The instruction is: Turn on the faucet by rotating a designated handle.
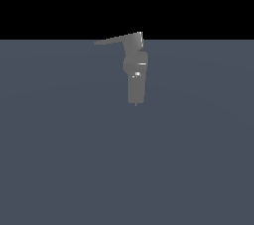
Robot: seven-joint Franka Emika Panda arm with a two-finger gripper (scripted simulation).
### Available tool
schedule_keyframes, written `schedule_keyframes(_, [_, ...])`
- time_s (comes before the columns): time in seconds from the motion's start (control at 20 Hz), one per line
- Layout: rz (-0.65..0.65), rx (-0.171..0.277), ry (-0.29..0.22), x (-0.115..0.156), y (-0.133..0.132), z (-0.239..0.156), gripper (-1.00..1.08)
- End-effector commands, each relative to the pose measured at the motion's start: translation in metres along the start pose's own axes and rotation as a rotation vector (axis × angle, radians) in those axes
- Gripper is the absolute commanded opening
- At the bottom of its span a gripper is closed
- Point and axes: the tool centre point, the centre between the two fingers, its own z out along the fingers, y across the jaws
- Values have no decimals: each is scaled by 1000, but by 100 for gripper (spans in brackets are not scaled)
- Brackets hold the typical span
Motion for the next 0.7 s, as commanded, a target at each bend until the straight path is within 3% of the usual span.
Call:
schedule_keyframes(0.0, [0, 0, 0, 0, 0, 0, -100])
schedule_keyframes(0.65, [82, -6, -9, 11, -19, 10, -100])
